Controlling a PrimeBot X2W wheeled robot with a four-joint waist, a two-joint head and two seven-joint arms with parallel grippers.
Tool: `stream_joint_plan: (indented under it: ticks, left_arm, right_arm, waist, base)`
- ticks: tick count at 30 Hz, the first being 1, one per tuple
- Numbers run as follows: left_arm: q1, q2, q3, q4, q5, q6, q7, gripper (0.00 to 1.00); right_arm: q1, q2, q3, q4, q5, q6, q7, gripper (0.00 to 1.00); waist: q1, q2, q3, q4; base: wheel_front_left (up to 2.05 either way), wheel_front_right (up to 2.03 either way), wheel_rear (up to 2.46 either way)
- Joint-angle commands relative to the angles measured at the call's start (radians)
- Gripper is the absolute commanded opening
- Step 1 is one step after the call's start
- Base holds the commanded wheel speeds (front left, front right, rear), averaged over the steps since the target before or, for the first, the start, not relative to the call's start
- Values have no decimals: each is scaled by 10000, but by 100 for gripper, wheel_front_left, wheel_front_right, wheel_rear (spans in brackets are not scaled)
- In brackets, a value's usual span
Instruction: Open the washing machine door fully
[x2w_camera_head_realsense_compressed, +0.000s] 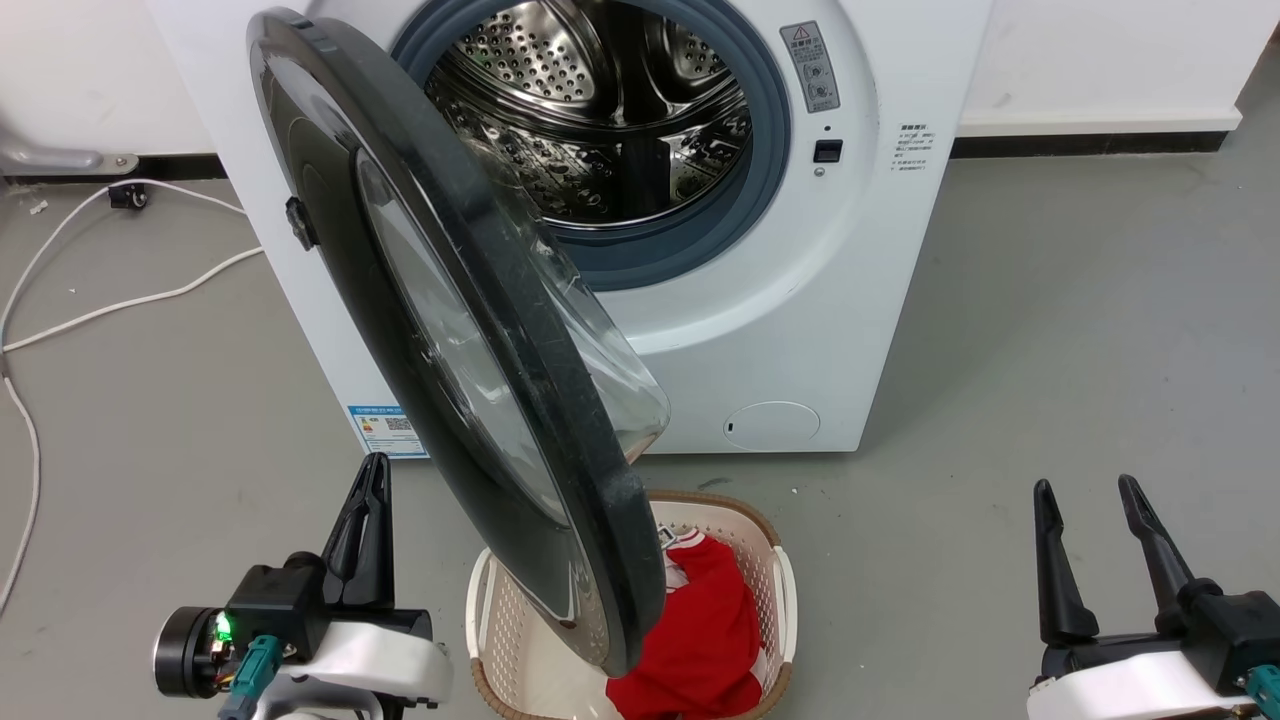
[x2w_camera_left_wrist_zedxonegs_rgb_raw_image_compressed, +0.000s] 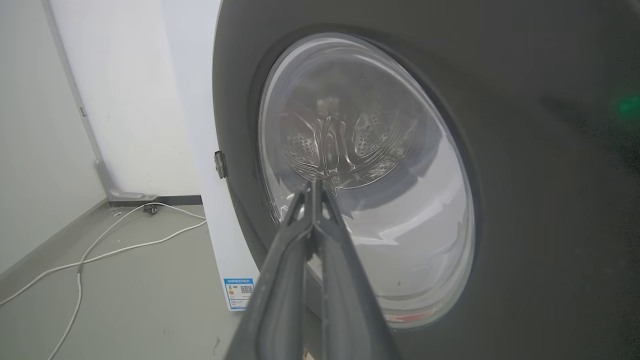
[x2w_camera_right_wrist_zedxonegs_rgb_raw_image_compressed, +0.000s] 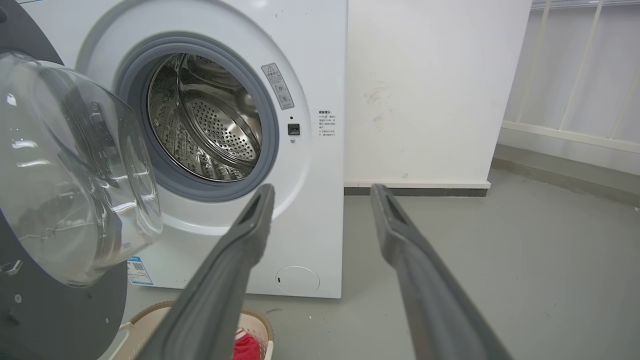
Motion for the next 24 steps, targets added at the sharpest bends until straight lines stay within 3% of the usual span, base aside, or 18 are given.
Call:
stream_joint_plan:
  ticks: [1,8,24]
  left_arm:
    - [-73,-4,7,-30,7,-19,-25,0]
    - [-312,-4,18,-845,-143,11,-25,0]
    - [-1752,-5,-692,-5556,302,28,-23,0]
  right_arm:
    - [-71,32,-15,15,24,-7,-25,100]
    - [-54,32,-38,44,58,-7,-25,100]
    - [-15,31,-96,95,143,-7,-22,100]
  waist:
    - [0,0,-6,2]
    - [0,0,-34,18]
    - [0,0,-100,-3]
  base:
    - [0,0,0]
    - [0,0,0]
    - [0,0,0]
